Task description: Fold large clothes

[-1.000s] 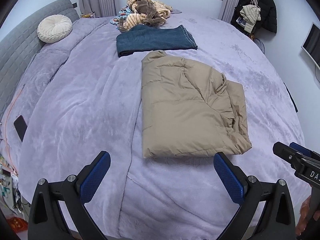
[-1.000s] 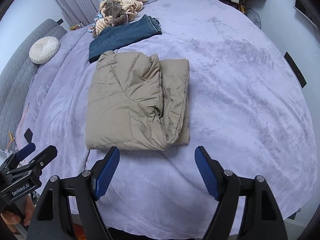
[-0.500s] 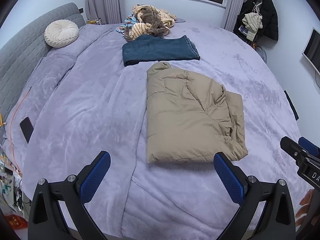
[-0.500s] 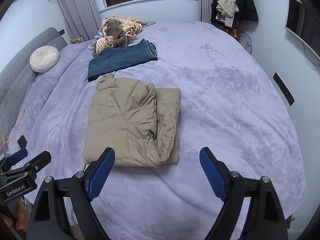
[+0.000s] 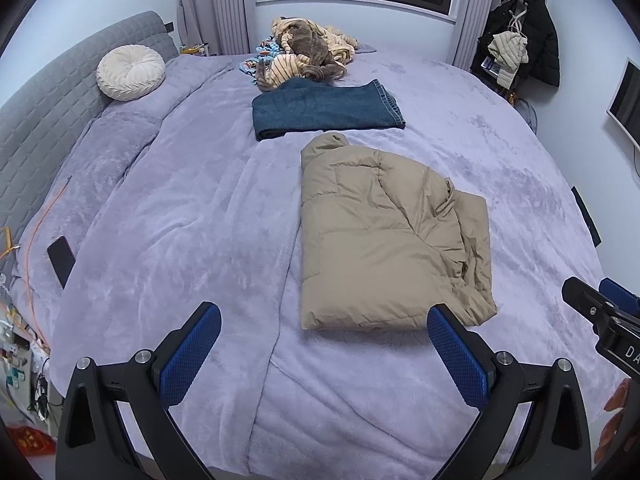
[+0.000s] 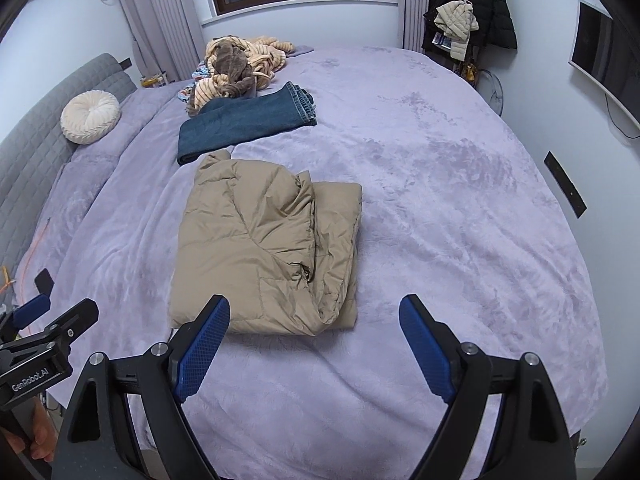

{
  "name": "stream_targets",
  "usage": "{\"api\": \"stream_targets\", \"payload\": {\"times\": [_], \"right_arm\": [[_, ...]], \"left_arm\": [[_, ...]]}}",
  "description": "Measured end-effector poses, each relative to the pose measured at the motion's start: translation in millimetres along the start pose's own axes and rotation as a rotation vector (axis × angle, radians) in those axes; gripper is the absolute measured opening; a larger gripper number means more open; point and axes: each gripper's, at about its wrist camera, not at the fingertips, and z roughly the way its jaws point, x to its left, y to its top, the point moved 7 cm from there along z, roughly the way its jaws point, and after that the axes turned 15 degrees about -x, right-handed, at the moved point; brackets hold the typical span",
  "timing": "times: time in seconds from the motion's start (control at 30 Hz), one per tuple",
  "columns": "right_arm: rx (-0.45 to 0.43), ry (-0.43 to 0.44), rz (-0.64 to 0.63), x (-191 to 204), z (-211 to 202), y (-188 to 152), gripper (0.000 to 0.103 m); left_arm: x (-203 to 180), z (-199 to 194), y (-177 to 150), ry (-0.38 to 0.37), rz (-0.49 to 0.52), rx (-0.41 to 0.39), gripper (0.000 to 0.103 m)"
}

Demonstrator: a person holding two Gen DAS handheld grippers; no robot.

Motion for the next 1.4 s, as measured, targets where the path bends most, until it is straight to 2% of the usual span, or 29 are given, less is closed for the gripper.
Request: {"api": "stream_targets", "payload": {"times": [1.4], "right_arm": [[0.001,-0.007,-0.013,-0.4,-1.7,3.5,0.089]], "left_arm": [[4.7,-4.4,-0.1,0.017,-0.008,-0.008,0.103]]}}
